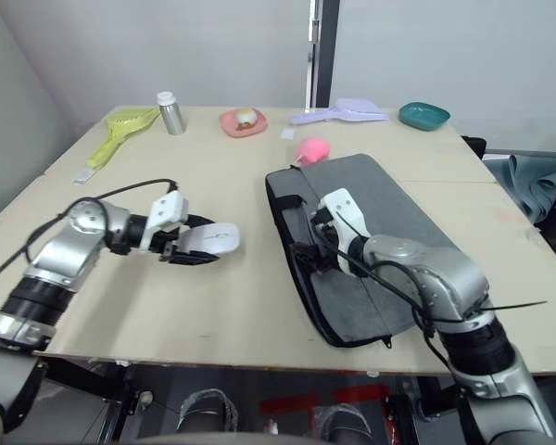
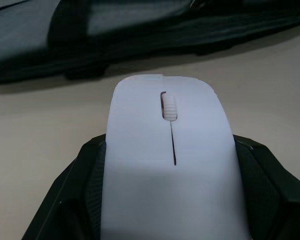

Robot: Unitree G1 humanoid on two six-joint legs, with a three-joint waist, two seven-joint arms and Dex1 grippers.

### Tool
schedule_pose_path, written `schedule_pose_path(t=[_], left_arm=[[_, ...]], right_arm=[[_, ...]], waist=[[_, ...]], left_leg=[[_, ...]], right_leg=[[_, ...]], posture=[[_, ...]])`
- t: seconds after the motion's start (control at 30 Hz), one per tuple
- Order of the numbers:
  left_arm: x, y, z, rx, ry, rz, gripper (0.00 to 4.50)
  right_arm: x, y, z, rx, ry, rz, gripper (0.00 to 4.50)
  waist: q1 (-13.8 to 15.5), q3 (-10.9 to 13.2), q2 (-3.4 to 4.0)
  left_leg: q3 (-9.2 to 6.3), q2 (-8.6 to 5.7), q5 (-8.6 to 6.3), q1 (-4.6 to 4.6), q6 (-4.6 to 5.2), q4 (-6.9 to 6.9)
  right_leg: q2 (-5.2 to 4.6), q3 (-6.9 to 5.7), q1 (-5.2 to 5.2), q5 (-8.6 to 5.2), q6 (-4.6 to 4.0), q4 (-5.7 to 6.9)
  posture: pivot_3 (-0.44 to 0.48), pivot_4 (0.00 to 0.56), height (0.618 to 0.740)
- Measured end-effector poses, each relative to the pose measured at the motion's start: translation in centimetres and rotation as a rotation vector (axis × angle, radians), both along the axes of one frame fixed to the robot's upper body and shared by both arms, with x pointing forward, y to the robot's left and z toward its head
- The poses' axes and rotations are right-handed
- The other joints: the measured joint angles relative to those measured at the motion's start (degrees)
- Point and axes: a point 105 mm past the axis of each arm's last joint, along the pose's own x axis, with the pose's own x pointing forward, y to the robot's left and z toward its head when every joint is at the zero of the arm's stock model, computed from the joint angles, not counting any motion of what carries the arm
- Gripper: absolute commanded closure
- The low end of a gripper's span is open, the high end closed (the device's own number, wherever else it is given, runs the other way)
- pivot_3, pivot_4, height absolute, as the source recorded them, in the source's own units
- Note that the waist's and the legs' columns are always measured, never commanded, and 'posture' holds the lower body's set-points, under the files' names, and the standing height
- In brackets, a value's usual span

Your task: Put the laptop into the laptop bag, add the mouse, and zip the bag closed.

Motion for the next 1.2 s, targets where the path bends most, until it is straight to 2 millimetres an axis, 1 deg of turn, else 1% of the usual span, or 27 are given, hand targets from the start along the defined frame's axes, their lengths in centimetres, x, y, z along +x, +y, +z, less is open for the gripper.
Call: schedule_pose_path(t=[0.1, 0.2, 0.33, 0.43, 0.67, 0.73, 0.8, 0.93, 1.07, 1.13, 1.2], left_arm=[[0.0, -0.9, 0.4, -0.012, -0.024, -0.039, 1.65], [0.0, -2.0, 0.2, -0.017, -0.029, -0.07, 1.65], [0.3, -1.7, 0.0, -0.007, -0.033, -0.06, 1.65], [0.5, -1.6, -0.3, -0.001, -0.035, -0.055, 1.65], [0.7, -2.1, 0.0, -0.019, -0.049, -0.051, 1.65], [0.9, -2.1, 0.2, -0.023, -0.056, -0.046, 1.65], [1.1, -2.1, 0.3, -0.026, -0.054, -0.041, 1.65], [1.4, -2.0, 0.1, -0.033, -0.045, -0.028, 1.65], [1.6, -2.5, -0.2, -0.05, -0.041, -0.031, 1.65], [1.6, -2.8, -0.3, -0.053, -0.043, -0.036, 1.65], [1.6, -3.2, -0.3, -0.058, -0.045, -0.043, 1.65]], right_arm=[[0.1, -0.2, 0.0, -0.016, -0.009, -0.004, 0.0], [0.1, -0.3, -0.3, -0.061, -0.017, -0.001, 0.0], [0.1, -0.3, -0.7, -0.109, -0.031, 0.0, 0.0], [0.2, -0.3, -1.0, -0.146, -0.045, -0.001, 0.84], [-0.6, 0.2, -1.2, -0.272, -0.093, 0.082, 3.15], [-0.8, 0.3, -1.3, -0.285, -0.092, 0.1, 3.86], [-0.8, 0.4, -1.3, -0.283, -0.09, 0.109, 4.47], [-0.8, 0.5, -1.1, -0.259, -0.083, 0.108, 4.47], [-0.7, 0.8, -0.1, -0.134, -0.04, 0.074, 4.47], [-0.6, 0.9, 1.1, -0.058, -0.035, 0.067, 4.47], [-0.3, 0.6, 3.0, 0.009, -0.063, 0.06, 4.47]], waist=[[0.0, 0.0, 0.0], [0.12, 0.0, 0.0], [0.13, -0.01, -0.01], [0.21, -0.01, -0.01], [0.35, -0.02, -0.02], [0.36, -0.02, -0.02], [0.37, -0.02, -0.02], [0.35, -0.03, -0.02], [0.16, -0.02, -0.02], [-0.13, -0.01, 0.0], [-0.21, -0.01, 0.0]], left_leg=[[0.0, 0.0, 0.0, 0.04, -0.02, -0.05], [0.0, 0.0, 0.0, 0.08, -0.02, -0.01], [0.0, 0.0, 0.01, 0.21, -0.05, -0.01], [0.0, -0.01, 0.01, 0.31, -0.05, 0.02], [-0.02, -0.01, 0.02, 0.31, -0.05, 0.02], [-0.01, -0.02, 0.02, 0.32, -0.05, 0.02], [-0.02, -0.02, 0.02, 0.33, -0.05, 0.02], [-0.02, -0.02, 0.02, 0.34, -0.05, 0.05], [0.0, -0.02, 0.02, 0.3, -0.05, 0.04], [0.01, -0.01, 0.02, 0.28, -0.04, 0.03], [0.02, -0.01, 0.02, 0.28, -0.04, 0.03]], right_leg=[[0.0, 0.01, 0.01, 0.0, 0.0, 0.02], [-0.01, 0.03, 0.05, 0.0, 0.0, 0.06], [-0.01, 0.05, 0.11, 0.0, 0.0, 0.14], [-0.02, 0.05, 0.25, 0.0, 0.01, 0.14], [-0.02, 0.04, 0.27, 0.0, 0.01, 0.15], [-0.03, 0.05, 0.27, 0.0, 0.01, 0.15], [-0.03, 0.06, 0.27, 0.0, 0.01, 0.16], [-0.03, 0.07, 0.27, 0.0, 0.01, 0.19], [-0.02, 0.07, 0.21, 0.0, 0.0, 0.19], [-0.01, 0.08, 0.18, 0.0, 0.0, 0.2], [-0.01, 0.09, 0.16, 0.0, 0.0, 0.21]], posture=[[0.0, 0.15, 0.74], [0.0, 0.15, 0.74], [0.0, 0.15, 0.74], [0.0, 0.15, 0.74], [0.0, 0.15, 0.74], [0.0, 0.15, 0.74], [0.0, 0.15, 0.74], [0.0, 0.15, 0.74], [0.0, 0.15, 0.74], [0.0, 0.15, 0.74], [0.0, 0.15, 0.74]])
